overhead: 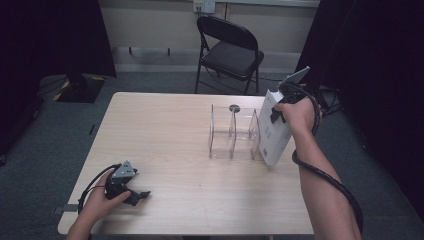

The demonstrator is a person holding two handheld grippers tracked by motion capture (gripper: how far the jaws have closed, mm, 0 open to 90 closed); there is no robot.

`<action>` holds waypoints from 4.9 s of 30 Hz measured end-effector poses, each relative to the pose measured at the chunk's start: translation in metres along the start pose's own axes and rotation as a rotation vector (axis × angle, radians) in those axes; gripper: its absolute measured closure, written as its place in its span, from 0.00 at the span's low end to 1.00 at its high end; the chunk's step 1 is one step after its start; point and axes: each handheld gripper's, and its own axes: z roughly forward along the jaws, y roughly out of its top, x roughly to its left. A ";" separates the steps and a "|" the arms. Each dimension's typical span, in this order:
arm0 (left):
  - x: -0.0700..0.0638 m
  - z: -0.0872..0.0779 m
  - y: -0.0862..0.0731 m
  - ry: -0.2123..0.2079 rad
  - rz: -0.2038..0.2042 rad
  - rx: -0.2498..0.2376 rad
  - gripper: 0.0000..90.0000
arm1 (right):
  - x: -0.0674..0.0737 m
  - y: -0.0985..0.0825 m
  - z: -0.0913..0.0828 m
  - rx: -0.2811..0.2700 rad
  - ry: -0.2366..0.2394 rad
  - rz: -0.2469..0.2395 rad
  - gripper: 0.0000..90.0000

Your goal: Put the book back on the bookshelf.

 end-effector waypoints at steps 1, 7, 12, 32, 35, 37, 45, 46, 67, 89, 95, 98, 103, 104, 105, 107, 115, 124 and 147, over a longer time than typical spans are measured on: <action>0.000 0.000 0.000 0.000 0.000 0.000 0.00 | 0.001 0.000 0.000 -0.003 -0.005 -0.001 0.58; 0.000 0.000 0.000 0.000 0.000 0.000 0.00 | 0.003 0.002 0.001 -0.010 -0.012 -0.008 0.58; 0.000 0.000 0.000 0.000 0.000 0.000 0.00 | 0.003 0.005 0.004 -0.010 -0.016 -0.004 0.58; 0.000 0.000 0.000 -0.003 -0.001 0.000 0.00 | 0.007 0.013 0.013 -0.008 -0.028 0.004 0.58; 0.000 0.000 0.000 0.000 0.000 0.000 0.00 | 0.008 0.015 0.015 -0.013 -0.029 0.005 0.58; 0.000 0.000 0.000 -0.002 -0.001 0.000 0.00 | 0.009 0.015 0.016 -0.012 -0.034 0.004 0.58; 0.000 0.000 0.000 0.000 0.000 0.000 0.00 | 0.009 0.017 0.018 -0.018 -0.033 -0.001 0.58; 0.000 0.000 0.000 0.000 0.000 0.000 0.00 | 0.009 0.017 0.019 -0.019 -0.033 -0.003 0.58; 0.000 0.000 0.000 0.000 0.000 0.000 0.00 | 0.009 0.016 0.026 -0.029 -0.042 -0.018 0.58; 0.000 0.001 0.000 -0.004 -0.005 -0.001 0.00 | 0.007 0.012 0.029 -0.002 -0.026 -0.033 0.55; 0.000 0.001 0.000 -0.003 -0.004 -0.001 0.00 | 0.006 0.012 0.027 0.011 -0.013 -0.051 0.53; 0.000 0.000 0.000 -0.003 -0.004 -0.001 0.00 | 0.005 0.013 0.026 0.027 -0.003 -0.066 0.51; 0.000 0.000 0.000 -0.003 -0.005 -0.001 0.00 | 0.005 0.013 0.023 0.036 0.012 -0.082 0.48; 0.000 0.000 0.000 -0.003 -0.005 -0.001 0.00 | 0.004 0.013 0.022 0.037 0.014 -0.088 0.47; 0.000 0.001 0.000 -0.003 -0.005 -0.001 0.00 | 0.003 0.012 0.022 0.036 0.019 -0.089 0.47; 0.000 0.000 0.000 -0.003 -0.005 -0.001 0.00 | 0.002 0.011 0.021 0.044 0.021 -0.088 0.45; -0.001 0.000 0.000 0.003 -0.004 0.000 0.00 | -0.001 0.007 0.015 0.020 0.030 -0.110 0.40; -0.001 0.000 0.000 0.003 -0.005 0.000 0.00 | -0.001 0.002 0.011 -0.008 0.041 -0.115 0.33; -0.001 0.001 0.001 -0.005 -0.011 -0.002 0.00 | -0.006 -0.009 0.003 -0.006 0.052 -0.145 0.27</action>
